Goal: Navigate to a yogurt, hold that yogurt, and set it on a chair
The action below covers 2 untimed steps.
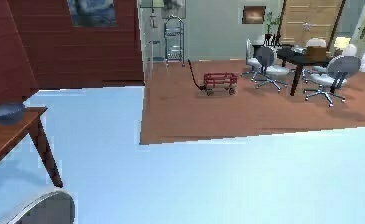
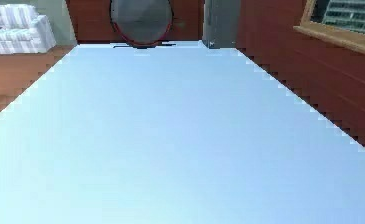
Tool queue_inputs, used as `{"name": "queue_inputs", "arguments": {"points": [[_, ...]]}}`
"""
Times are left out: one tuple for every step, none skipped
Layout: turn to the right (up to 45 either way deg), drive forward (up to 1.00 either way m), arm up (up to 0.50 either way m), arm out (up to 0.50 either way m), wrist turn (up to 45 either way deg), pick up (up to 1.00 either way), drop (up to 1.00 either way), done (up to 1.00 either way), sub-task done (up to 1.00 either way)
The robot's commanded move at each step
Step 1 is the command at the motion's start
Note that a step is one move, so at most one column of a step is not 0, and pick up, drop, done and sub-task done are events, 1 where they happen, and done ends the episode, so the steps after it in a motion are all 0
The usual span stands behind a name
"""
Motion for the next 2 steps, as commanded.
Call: {"name": "queue_inputs", "arguments": {"points": [[-45.0,0.00,0.00,0.00,0.0,0.00,0.00,0.00,0.00],[-45.0,0.00,0.00,0.00,0.0,0.00,0.00,0.00,0.00]]}}
